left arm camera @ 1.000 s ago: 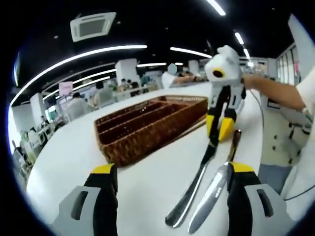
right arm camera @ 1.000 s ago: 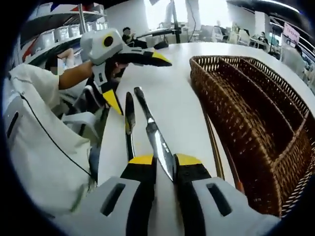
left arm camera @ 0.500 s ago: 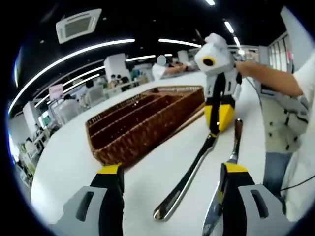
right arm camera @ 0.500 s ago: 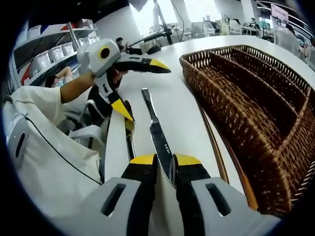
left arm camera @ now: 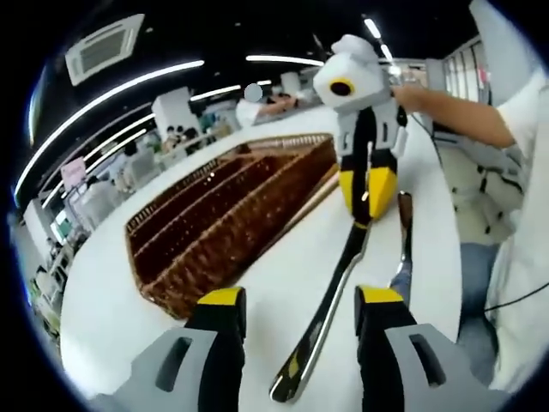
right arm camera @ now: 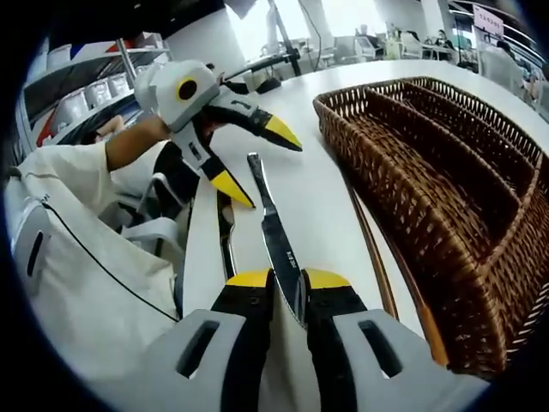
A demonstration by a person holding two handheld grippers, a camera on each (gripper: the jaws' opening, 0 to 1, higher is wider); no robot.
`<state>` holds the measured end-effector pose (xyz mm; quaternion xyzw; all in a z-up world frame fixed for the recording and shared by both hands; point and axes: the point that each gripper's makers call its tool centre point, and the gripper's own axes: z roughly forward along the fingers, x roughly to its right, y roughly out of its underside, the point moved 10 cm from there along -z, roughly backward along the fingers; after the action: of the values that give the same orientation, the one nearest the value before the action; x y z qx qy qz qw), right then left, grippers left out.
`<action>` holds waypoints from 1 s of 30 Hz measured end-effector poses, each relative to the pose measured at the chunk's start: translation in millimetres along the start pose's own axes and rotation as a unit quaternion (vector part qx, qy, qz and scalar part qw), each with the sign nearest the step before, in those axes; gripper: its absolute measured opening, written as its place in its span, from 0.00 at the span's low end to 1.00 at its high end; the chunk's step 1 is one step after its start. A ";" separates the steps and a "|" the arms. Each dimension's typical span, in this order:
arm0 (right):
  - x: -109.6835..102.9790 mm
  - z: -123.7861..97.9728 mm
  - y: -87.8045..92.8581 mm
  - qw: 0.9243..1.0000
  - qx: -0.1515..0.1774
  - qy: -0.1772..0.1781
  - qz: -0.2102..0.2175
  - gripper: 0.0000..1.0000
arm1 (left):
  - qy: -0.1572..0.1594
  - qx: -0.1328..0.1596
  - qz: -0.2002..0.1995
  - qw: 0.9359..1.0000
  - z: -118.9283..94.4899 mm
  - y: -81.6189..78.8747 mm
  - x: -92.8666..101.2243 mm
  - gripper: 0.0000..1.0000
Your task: Arrange the knives, forks, and spoons in their matching storage slots by inserting each utensil handle-first until every utensil is classified and aligned in the correct compartment
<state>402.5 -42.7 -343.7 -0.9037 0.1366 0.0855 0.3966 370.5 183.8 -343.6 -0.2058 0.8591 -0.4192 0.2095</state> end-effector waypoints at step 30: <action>3.3 -0.6 -3.0 1.000 -0.012 -0.004 0.006 0.13 | 0.140 -0.120 0.014 0.983 17.7 -21.5 -6.0 0.08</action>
<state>406.7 -41.9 -342.1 -0.9074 0.1392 0.0932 0.3854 388.7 163.6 -335.1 -0.1564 0.9268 -0.3349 0.0666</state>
